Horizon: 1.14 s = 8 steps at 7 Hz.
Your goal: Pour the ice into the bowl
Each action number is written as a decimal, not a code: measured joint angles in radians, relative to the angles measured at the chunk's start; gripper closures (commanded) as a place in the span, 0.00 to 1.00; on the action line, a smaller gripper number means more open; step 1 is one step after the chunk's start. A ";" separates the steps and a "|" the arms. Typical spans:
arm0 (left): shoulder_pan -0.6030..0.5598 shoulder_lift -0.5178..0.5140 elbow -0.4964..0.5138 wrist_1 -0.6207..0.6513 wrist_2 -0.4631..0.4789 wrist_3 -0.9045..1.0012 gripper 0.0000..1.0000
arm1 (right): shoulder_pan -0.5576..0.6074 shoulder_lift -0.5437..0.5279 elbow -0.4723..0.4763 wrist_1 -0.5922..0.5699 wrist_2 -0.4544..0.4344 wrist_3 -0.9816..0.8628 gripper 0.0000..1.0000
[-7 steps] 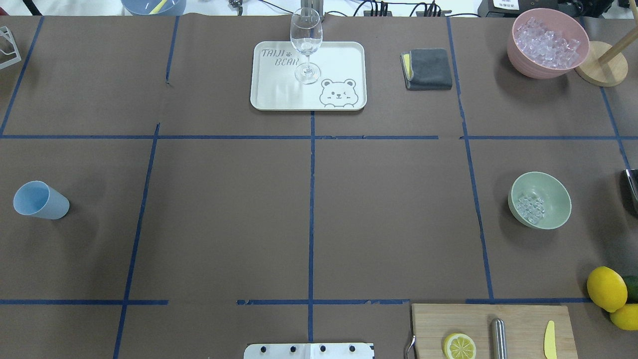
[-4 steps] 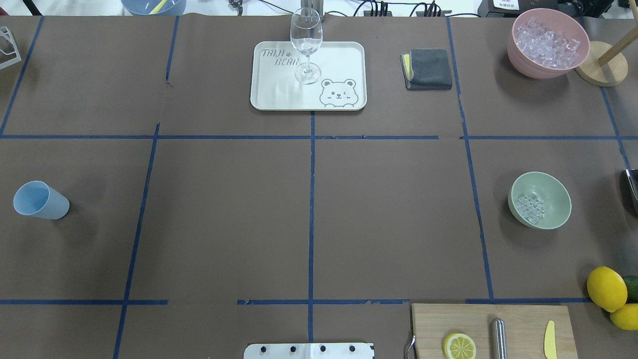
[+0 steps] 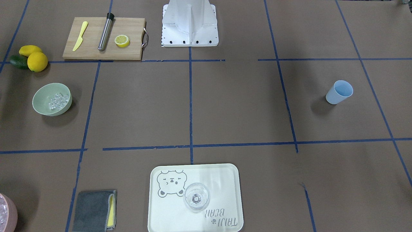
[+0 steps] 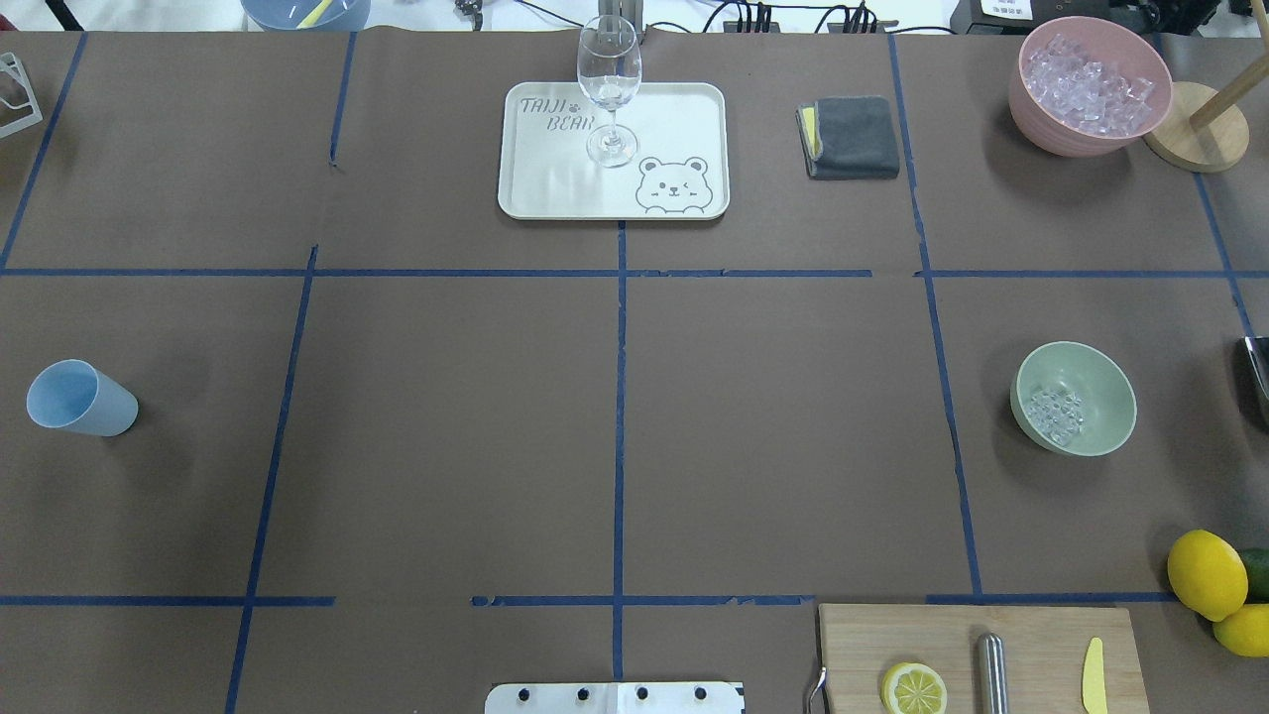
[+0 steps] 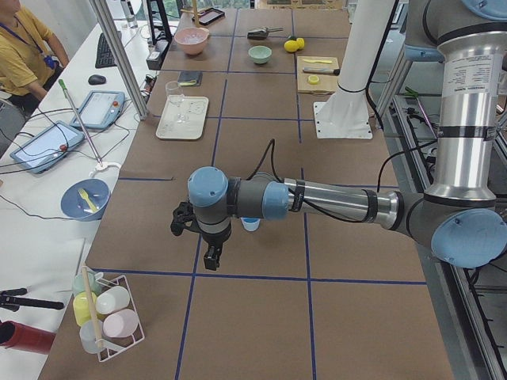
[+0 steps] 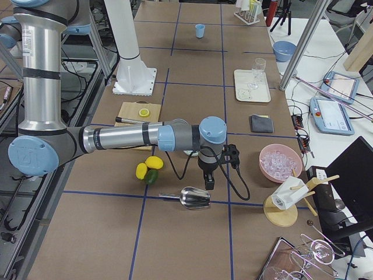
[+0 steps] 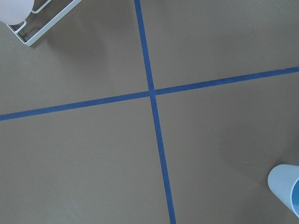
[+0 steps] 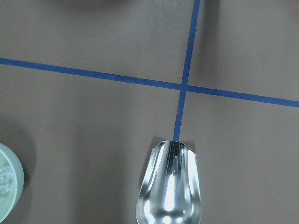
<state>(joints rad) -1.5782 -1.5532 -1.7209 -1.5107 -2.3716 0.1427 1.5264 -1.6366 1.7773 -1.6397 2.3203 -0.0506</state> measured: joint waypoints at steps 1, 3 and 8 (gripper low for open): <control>0.001 0.005 0.005 -0.048 -0.006 0.000 0.00 | 0.002 -0.002 0.001 0.004 -0.001 0.006 0.00; 0.002 0.009 0.030 -0.126 -0.022 -0.001 0.00 | 0.003 0.000 -0.016 0.007 0.000 0.027 0.00; 0.004 0.006 0.054 -0.142 -0.044 -0.003 0.00 | 0.002 -0.005 -0.027 0.008 0.006 0.085 0.00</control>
<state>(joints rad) -1.5744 -1.5473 -1.6664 -1.6529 -2.4158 0.1393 1.5279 -1.6412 1.7507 -1.6314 2.3264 0.0346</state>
